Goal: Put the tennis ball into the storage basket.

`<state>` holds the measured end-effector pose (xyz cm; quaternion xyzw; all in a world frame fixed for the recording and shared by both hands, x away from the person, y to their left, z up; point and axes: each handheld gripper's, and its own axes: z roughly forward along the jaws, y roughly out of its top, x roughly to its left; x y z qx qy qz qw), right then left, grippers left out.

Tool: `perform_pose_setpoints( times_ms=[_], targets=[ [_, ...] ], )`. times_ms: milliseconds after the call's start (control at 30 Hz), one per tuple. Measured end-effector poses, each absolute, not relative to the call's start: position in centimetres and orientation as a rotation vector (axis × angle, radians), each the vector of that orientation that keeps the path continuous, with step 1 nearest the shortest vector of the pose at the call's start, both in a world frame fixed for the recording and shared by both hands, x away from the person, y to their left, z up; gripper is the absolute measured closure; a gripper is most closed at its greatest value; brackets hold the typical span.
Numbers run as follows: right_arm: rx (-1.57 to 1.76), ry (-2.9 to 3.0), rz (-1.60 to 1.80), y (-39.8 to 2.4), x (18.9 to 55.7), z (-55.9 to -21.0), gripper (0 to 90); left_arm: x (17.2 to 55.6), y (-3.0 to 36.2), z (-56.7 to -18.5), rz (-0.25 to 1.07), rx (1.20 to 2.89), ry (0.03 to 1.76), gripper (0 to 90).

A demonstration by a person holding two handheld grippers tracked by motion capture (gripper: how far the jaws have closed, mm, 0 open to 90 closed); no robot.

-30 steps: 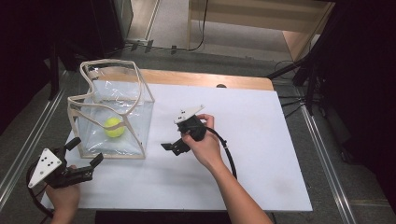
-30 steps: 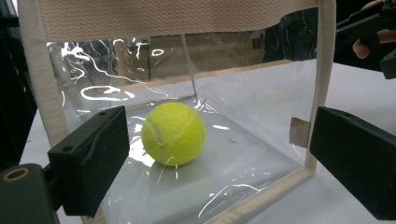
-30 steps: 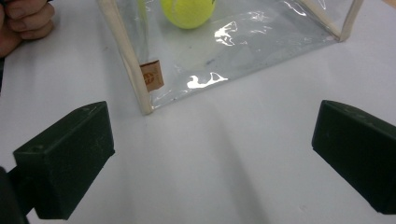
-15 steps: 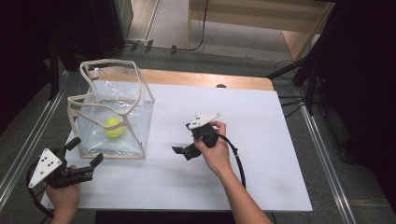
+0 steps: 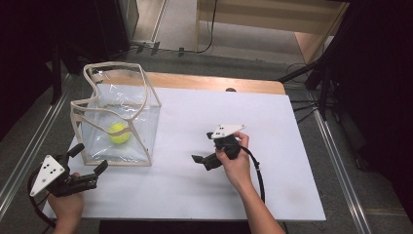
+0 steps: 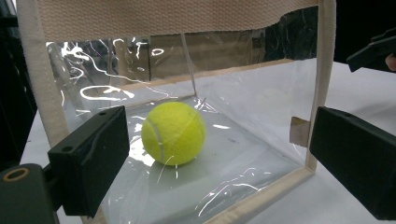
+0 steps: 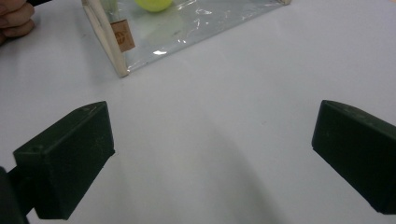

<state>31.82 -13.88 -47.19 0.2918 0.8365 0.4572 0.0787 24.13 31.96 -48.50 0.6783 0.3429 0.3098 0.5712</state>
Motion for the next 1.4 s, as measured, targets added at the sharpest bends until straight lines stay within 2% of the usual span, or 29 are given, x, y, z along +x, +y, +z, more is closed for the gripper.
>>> perform_pose_setpoints(
  times_ms=[1400],
  targets=[
    [1.102,2.310,1.330,-23.7,28.2,-48.8,0.0,24.1,31.9,-48.5,0.731,1.602,0.806,5.3]
  ],
)
